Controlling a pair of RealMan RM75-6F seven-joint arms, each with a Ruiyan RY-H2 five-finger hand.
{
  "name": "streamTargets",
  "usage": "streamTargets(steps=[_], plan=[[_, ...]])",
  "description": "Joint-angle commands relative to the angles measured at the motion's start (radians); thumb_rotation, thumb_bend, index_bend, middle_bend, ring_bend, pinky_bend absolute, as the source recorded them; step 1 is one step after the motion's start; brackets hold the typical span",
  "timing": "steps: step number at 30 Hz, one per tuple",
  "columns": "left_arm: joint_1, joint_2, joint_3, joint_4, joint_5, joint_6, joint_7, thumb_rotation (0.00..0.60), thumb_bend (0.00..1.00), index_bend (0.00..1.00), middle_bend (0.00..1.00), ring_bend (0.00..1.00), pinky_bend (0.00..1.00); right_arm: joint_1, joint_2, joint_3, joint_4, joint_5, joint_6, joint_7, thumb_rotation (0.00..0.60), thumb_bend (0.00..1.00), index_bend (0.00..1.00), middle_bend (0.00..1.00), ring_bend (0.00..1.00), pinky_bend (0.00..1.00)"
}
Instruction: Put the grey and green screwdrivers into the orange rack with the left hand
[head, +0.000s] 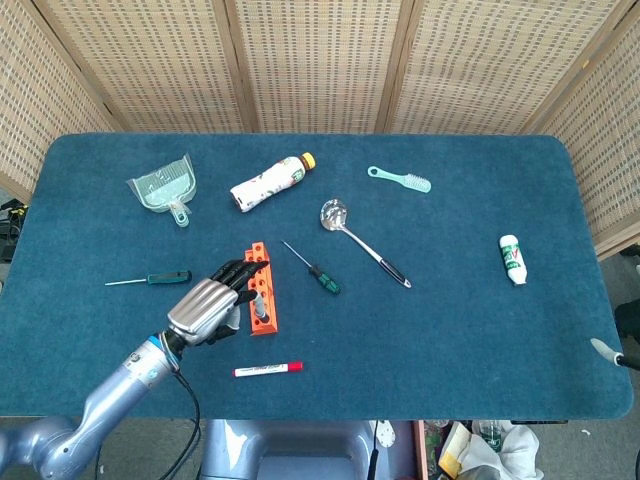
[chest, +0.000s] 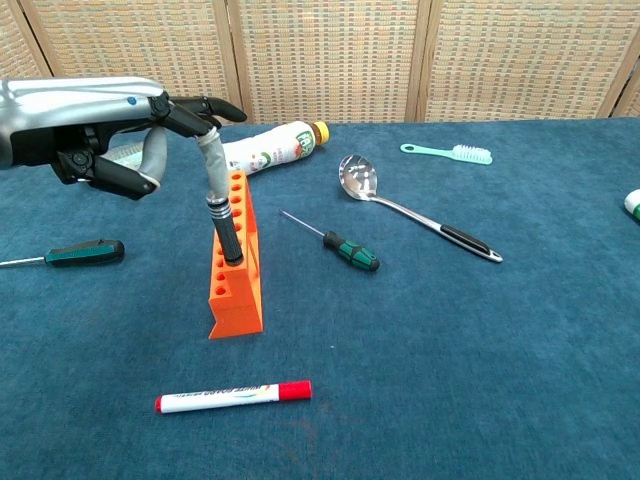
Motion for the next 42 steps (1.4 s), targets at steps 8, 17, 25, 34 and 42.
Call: streamTargets(steps=[8,17,25,34,42], plan=[[0.06,0.048,-0.032,0.008,0.1,0.113,-0.127,0.6,0.61,0.24,0.0,0.0,0.0,0.001,-0.001,0.0,0.0,0.0,-0.002,-0.002,0.6,0.0,0.02,0.0,0.0,0.0],[0.058,0.016,-0.02,0.137,-0.208,0.137,0.191,0.6,0.0,0.13,0.0,0.0,0.0,0.0,-0.001,-0.002,-0.004,-0.005,0.002,-0.006,0.6,0.0,0.02,0.0,0.0,0.0],[0.048,-0.122,-0.025,0.406,-0.327,0.067,0.132,0.6,0.0,0.21,0.0,0.0,0.0,0.004,-0.004,-0.002,-0.003,0.0,-0.007,-0.014,0.6,0.0,0.02,0.0,0.0,0.0],[0.043,-0.208,-0.023,0.593,-0.318,-0.02,0.042,0.6,0.0,0.34,0.0,0.0,0.0,0.009,-0.008,0.0,-0.001,0.007,-0.017,-0.023,0.6,0.0,0.02,0.0,0.0,0.0],[0.048,-0.27,-0.029,0.713,-0.302,-0.05,-0.014,0.6,0.01,0.4,0.0,0.0,0.0,0.01,-0.01,-0.002,-0.002,0.006,-0.018,-0.03,0.6,0.0,0.02,0.0,0.0,0.0]])
